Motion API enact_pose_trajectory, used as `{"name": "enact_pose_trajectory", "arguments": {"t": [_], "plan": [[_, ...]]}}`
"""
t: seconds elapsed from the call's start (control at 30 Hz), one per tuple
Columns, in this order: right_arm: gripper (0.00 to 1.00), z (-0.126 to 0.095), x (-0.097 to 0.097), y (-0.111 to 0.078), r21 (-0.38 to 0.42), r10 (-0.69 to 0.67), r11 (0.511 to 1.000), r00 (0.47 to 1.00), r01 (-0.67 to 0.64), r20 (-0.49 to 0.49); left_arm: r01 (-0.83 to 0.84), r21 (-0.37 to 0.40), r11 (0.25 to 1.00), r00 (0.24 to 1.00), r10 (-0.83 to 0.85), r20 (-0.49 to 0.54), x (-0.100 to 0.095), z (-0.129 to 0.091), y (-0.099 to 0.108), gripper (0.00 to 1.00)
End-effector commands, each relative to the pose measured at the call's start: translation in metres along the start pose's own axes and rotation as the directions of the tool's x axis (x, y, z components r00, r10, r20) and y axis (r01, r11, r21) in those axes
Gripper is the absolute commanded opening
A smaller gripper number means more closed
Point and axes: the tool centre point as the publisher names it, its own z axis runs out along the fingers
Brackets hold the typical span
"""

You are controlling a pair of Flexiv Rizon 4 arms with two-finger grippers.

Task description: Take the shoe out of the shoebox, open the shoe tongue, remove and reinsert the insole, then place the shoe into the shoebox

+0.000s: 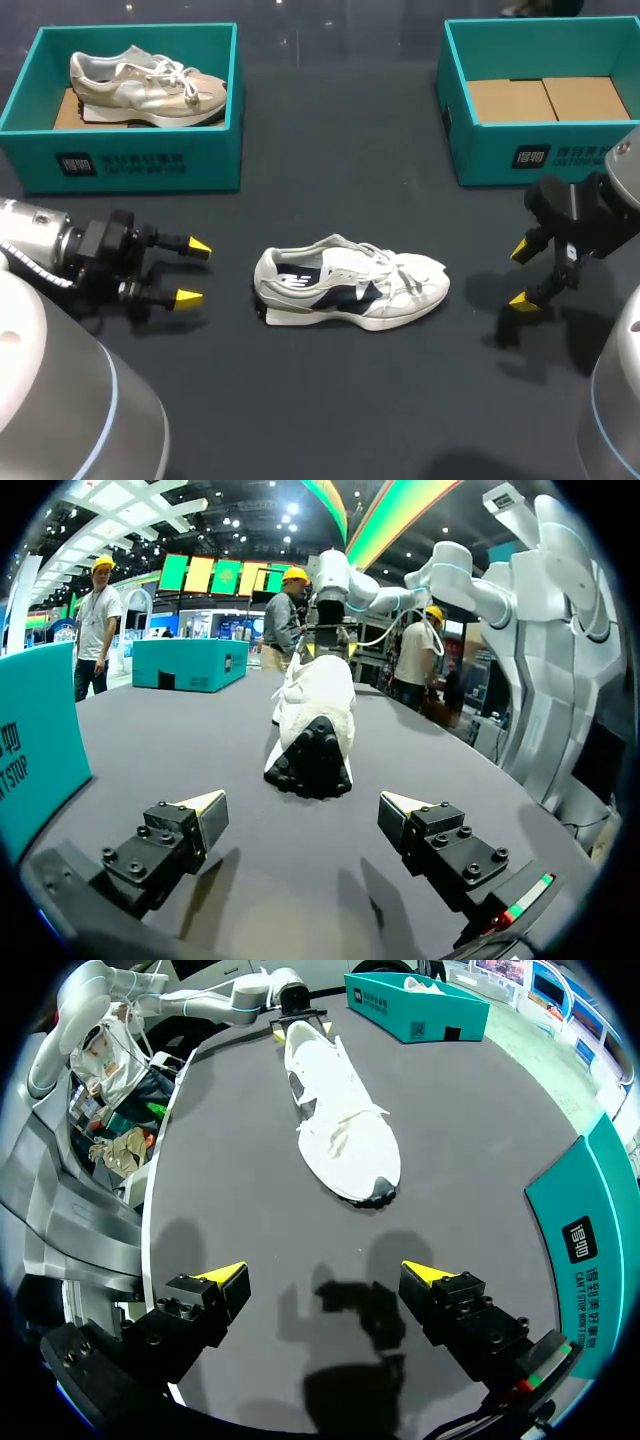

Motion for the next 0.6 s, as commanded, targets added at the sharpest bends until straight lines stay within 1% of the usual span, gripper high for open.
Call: {"name": "enact_pose_trajectory", "arguments": {"t": [0.03, 0.37, 0.6], "plan": [[1.00, 0.000, 0.001, 0.000, 0.002, 0.000, 1.000, 1.000, 0.000, 0.003, -0.015, -0.008, 1.000, 0.998, 0.015, 0.054, 0.009, 0.010, -0.005, 1.00], [1.00, 0.000, 0.001, 0.000, 0.002, 0.000, 1.000, 1.000, 0.000, 0.003, -0.023, -0.009, 1.000, 0.998, 0.024, 0.064, 0.008, 0.033, -0.008, 1.00], [1.00, 0.000, 0.001, 0.000, 0.002, 0.000, 1.000, 1.000, 0.000, 0.003, -0.022, -0.009, 1.000, 0.997, 0.023, 0.074, 0.012, 0.050, -0.009, 1.00]]}}
